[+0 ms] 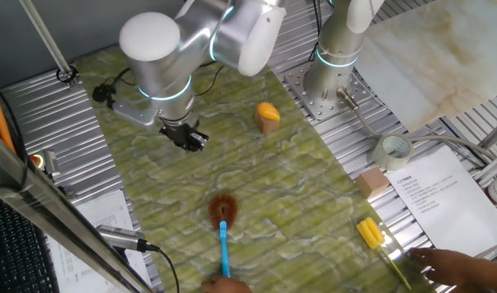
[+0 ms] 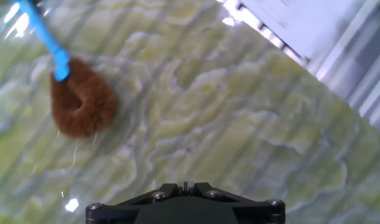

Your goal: Scrub the table with a brush

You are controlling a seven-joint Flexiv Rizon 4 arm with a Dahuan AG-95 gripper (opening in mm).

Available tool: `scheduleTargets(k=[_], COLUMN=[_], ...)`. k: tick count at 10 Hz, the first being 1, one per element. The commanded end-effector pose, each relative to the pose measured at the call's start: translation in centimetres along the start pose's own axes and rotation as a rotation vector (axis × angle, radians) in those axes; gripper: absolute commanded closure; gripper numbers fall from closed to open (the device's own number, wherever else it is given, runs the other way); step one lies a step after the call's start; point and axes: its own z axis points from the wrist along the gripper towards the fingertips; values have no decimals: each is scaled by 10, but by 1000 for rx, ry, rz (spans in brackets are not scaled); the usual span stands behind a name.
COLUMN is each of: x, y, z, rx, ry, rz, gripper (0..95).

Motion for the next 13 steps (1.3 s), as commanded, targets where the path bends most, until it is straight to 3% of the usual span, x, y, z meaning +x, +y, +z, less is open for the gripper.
scheduleTargets(k=[1, 5, 7, 9, 11, 13], x=[-15, -52, -63, -63, -63, -63], y=[13, 47, 53, 53, 53, 53], z=[7, 18, 19, 19, 19, 19], rx=[2, -12, -47, -29, 23, 19], ry=[-16, -42, -82, -58, -7, -8], rz=[-148, -156, -177, -165, -166, -227], gripper=[950, 950, 950, 950, 950, 950])
